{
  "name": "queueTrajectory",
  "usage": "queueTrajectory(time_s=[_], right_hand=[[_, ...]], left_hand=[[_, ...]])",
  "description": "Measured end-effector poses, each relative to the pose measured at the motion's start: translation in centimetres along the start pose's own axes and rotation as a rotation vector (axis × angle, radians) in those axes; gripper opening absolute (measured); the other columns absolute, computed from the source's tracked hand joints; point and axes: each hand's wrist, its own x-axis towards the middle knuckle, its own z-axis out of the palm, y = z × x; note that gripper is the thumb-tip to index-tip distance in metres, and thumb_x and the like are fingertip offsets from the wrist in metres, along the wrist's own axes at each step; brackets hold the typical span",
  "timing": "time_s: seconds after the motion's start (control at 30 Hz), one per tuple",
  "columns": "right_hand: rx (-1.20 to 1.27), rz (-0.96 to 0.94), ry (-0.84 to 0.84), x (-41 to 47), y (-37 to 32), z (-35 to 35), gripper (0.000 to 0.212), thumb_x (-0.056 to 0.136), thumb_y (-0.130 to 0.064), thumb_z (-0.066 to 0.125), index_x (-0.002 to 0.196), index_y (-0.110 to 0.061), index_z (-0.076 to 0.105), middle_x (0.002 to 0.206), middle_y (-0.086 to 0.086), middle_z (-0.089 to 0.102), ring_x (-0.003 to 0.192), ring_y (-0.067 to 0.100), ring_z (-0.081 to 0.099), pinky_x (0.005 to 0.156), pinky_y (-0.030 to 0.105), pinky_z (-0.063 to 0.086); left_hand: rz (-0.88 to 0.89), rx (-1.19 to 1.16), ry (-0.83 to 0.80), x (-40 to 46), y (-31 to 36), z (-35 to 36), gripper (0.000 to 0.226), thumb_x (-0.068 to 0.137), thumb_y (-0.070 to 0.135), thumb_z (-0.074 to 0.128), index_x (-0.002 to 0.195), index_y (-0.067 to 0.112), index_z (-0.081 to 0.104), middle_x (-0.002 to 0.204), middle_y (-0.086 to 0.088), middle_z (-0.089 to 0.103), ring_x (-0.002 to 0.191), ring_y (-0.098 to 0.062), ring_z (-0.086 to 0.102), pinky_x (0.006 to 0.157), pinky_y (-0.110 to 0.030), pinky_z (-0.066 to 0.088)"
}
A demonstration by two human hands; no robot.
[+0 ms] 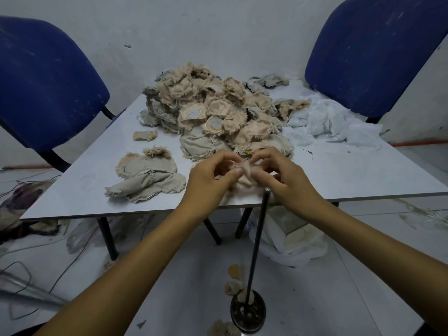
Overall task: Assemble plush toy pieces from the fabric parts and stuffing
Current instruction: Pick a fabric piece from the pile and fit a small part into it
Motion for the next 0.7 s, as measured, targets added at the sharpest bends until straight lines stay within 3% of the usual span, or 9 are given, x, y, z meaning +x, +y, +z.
queueTrajectory(time_s=[0.13,0.23,0.3,0.4,0.47,0.53,0.6,0.7], right_hand=[[-0.005,0.006,-0.055,-0.1,-0.4,-0.5,0.023,0.085,-0.031,0.075,0.106,-0.030,0.064,0.101,-0.015,0.066,0.096,0.011,0.066,0.075,0.026,0.055],[-0.018,0.057,-0.103,0.0,-0.5,-1.2,0.026,0.081,-0.023,0.081,0.097,-0.035,0.062,0.094,-0.018,0.066,0.089,0.006,0.064,0.069,0.018,0.050],[-0.078,0.061,-0.132,0.1,-0.6,-1.8,0.025,0.077,-0.027,0.083,0.091,-0.034,0.063,0.090,-0.013,0.067,0.084,0.006,0.062,0.066,0.016,0.048],[-0.122,0.033,-0.140,0.1,-1.1,-2.7,0.020,0.072,-0.045,0.075,0.083,-0.031,0.065,0.088,-0.010,0.066,0.082,0.005,0.060,0.066,0.017,0.046],[-0.091,0.020,-0.114,0.1,-1.4,-3.2,0.020,0.074,-0.044,0.071,0.082,-0.027,0.066,0.094,-0.008,0.062,0.085,0.008,0.059,0.068,0.018,0.045],[-0.033,0.030,-0.090,0.1,-1.6,-3.6,0.015,0.078,-0.039,0.069,0.081,-0.024,0.065,0.098,0.002,0.059,0.090,0.016,0.058,0.070,0.017,0.044],[0.005,0.026,-0.092,0.0,-2.0,-3.8,0.012,0.082,-0.033,0.067,0.082,-0.022,0.064,0.097,0.011,0.058,0.090,0.022,0.058,0.070,0.017,0.044],[0.030,-0.009,-0.113,-0.4,-2.7,-3.4,0.016,0.086,-0.033,0.064,0.083,-0.017,0.064,0.094,0.012,0.059,0.088,0.022,0.058,0.071,0.025,0.046]], left_hand=[[-0.099,-0.240,-0.020,0.3,0.6,0.0,0.022,0.093,-0.003,0.060,0.103,0.012,0.071,0.090,-0.010,0.071,0.081,-0.023,0.068,0.066,-0.029,0.057],[-0.120,-0.287,-0.023,0.3,0.9,0.3,0.025,0.092,-0.007,0.058,0.104,0.010,0.072,0.094,-0.016,0.069,0.082,-0.029,0.066,0.069,-0.035,0.059],[-0.119,-0.261,-0.038,0.3,1.1,0.4,0.026,0.093,-0.006,0.058,0.104,0.012,0.072,0.096,-0.021,0.068,0.082,-0.036,0.065,0.072,-0.041,0.059],[-0.041,-0.055,-0.158,0.3,1.1,0.1,0.020,0.095,0.002,0.060,0.106,0.014,0.072,0.085,-0.009,0.065,0.071,-0.016,0.062,0.061,-0.029,0.054],[0.013,0.106,-0.246,0.4,1.2,-0.2,0.012,0.094,0.016,0.063,0.104,0.017,0.070,0.082,-0.005,0.062,0.069,-0.013,0.058,0.063,-0.036,0.053],[-0.010,0.056,-0.298,0.3,1.7,-0.3,0.015,0.090,0.025,0.060,0.100,0.018,0.069,0.081,0.000,0.062,0.069,-0.012,0.056,0.062,-0.035,0.049],[-0.049,-0.053,-0.346,0.3,2.3,-0.2,0.016,0.088,0.027,0.059,0.096,0.017,0.068,0.078,0.008,0.061,0.068,-0.006,0.054,0.059,-0.026,0.045],[-0.037,0.030,-0.420,0.4,2.9,-0.4,0.007,0.079,0.030,0.068,0.082,0.024,0.069,0.087,0.004,0.053,0.077,-0.006,0.050,0.070,-0.017,0.041]])
